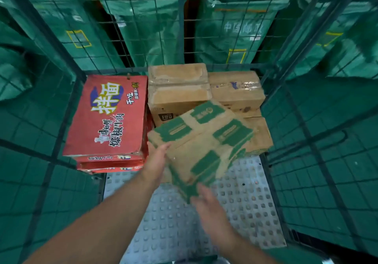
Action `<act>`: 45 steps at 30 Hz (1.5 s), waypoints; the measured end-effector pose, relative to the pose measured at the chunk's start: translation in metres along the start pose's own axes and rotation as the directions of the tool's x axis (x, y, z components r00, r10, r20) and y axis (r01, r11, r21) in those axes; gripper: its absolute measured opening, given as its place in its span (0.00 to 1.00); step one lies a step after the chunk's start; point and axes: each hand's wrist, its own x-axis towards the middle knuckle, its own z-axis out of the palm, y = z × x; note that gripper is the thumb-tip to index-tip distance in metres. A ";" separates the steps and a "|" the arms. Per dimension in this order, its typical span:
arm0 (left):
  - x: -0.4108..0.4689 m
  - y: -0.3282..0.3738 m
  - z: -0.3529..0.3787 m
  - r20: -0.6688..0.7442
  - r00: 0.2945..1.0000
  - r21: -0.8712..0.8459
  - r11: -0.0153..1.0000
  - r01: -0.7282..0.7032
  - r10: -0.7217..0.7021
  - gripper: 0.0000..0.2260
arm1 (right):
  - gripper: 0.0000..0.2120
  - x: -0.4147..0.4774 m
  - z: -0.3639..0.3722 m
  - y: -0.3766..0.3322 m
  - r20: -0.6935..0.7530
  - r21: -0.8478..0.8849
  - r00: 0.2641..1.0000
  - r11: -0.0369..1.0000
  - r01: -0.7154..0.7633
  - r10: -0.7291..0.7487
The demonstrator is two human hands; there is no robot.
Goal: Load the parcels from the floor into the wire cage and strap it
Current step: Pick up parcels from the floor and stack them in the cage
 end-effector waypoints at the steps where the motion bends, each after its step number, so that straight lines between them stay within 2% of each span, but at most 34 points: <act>1: 0.004 -0.006 -0.001 -0.003 1.000 0.033 0.999 0.020 -0.020 0.20 | 0.22 0.009 0.001 0.011 0.068 -0.102 0.995 0.993 -0.061 0.068; 2: 0.013 -0.015 -0.002 -0.017 0.997 0.061 0.996 0.071 -0.070 0.21 | 0.27 0.023 0.001 0.024 0.083 -0.166 0.987 0.979 -0.120 0.135; 3: 0.021 -0.028 -0.004 -0.023 0.993 0.065 0.991 0.117 -0.116 0.20 | 0.26 0.034 -0.004 0.032 0.072 -0.142 0.979 0.973 -0.180 0.191; 5: 0.036 -0.054 -0.005 -0.057 0.977 0.138 0.967 0.213 -0.207 0.22 | 0.15 0.064 -0.020 0.040 -0.074 -0.155 0.966 0.954 -0.256 0.247; 6: 0.042 -0.064 -0.005 -0.086 0.965 0.191 0.946 0.261 -0.249 0.26 | 0.13 0.082 -0.032 0.041 -0.164 -0.182 0.955 0.944 -0.274 0.246; 7: 0.047 -0.078 -0.004 -0.131 0.940 0.217 0.916 0.337 -0.314 0.35 | 0.13 0.099 -0.048 0.039 -0.230 -0.181 0.944 0.942 -0.281 0.237; 9: 0.061 -0.108 -0.001 -0.236 0.859 0.185 0.847 0.498 -0.453 0.49 | 0.26 0.140 -0.073 0.041 -0.392 -0.177 0.880 0.917 -0.357 0.268; 10: 0.065 -0.120 0.001 -0.263 0.818 0.159 0.813 0.560 -0.511 0.53 | 0.33 0.157 -0.086 0.041 -0.465 -0.178 0.844 0.906 -0.384 0.267; 11: 0.073 -0.135 0.003 -0.281 0.771 0.133 0.773 0.621 -0.571 0.54 | 0.38 0.174 -0.098 0.040 -0.522 -0.197 0.815 0.894 -0.403 0.252; 13: 0.084 -0.152 0.008 -0.212 0.686 0.066 0.690 0.721 -0.696 0.49 | 0.41 0.202 -0.122 0.036 -0.597 -0.272 0.782 0.873 -0.404 0.176; 16: 0.097 -0.174 0.027 -0.055 0.556 -0.102 0.558 0.823 -0.830 0.43 | 0.38 0.246 -0.155 0.031 -0.569 -0.410 0.819 0.839 -0.357 0.071; 18: 0.103 -0.183 0.041 -0.070 0.531 -0.204 0.534 0.821 -0.844 0.39 | 0.34 0.275 -0.169 0.029 -0.505 -0.482 0.863 0.824 -0.298 0.017; 20: 0.105 -0.185 0.054 -0.122 0.545 -0.265 0.556 0.788 -0.830 0.37 | 0.28 0.293 -0.176 0.027 -0.439 -0.539 0.898 0.796 -0.277 0.015; 22: 0.106 -0.183 0.063 -0.185 0.594 -0.251 0.622 0.742 -0.783 0.35 | 0.21 0.302 -0.183 0.028 -0.405 -0.573 0.914 0.767 -0.288 0.040; 25: 0.116 -0.172 0.060 -0.246 0.740 -0.094 0.775 0.625 -0.626 0.24 | 0.22 0.296 -0.190 0.030 -0.447 -0.583 0.892 0.737 -0.342 0.061; 28: 0.137 -0.151 0.048 -0.254 0.825 0.104 0.834 0.542 -0.505 0.19 | 0.26 0.293 -0.186 0.032 -0.476 -0.509 0.873 0.775 -0.375 0.110; 31: 0.167 -0.134 0.032 -0.287 0.841 0.073 0.865 0.496 -0.458 0.15 | 0.26 0.299 -0.158 0.029 -0.421 -0.453 0.901 0.836 -0.309 0.105; 33: 0.185 -0.125 0.015 -0.415 0.839 -0.020 0.925 0.378 -0.352 0.16 | 0.24 0.302 -0.131 0.030 -0.287 -0.439 0.951 0.865 -0.242 0.120; 35: 0.191 -0.117 -0.001 -0.484 0.809 -0.127 0.942 0.310 -0.332 0.15 | 0.29 0.304 -0.108 0.029 -0.215 -0.429 0.969 0.880 -0.203 0.119; 37: 0.183 -0.117 -0.007 -0.417 0.822 -0.265 0.917 0.298 -0.387 0.10 | 0.35 0.306 -0.103 0.031 -0.201 -0.412 0.971 0.888 -0.205 0.131; 38: 0.178 -0.121 -0.008 -0.376 0.835 -0.295 0.906 0.303 -0.402 0.11 | 0.34 0.304 -0.107 0.031 -0.175 -0.412 0.975 0.889 -0.200 0.138; 40: 0.163 -0.133 -0.004 -0.330 0.849 -0.250 0.905 0.344 -0.413 0.18 | 0.29 0.299 -0.121 0.030 -0.077 -0.432 0.983 0.883 -0.181 0.164; 42: 0.146 -0.153 0.000 -0.295 0.846 -0.185 0.896 0.405 -0.444 0.20 | 0.34 0.288 -0.132 0.025 0.010 -0.430 0.984 0.889 -0.158 0.179; 44: 0.123 -0.174 0.006 -0.235 0.824 -0.139 0.857 0.497 -0.516 0.19 | 0.34 0.267 -0.135 0.021 -0.041 -0.457 0.985 0.874 -0.166 0.166; 45: 0.110 -0.183 0.011 -0.200 0.810 -0.110 0.834 0.541 -0.552 0.19 | 0.29 0.253 -0.135 0.019 -0.107 -0.466 0.978 0.860 -0.207 0.178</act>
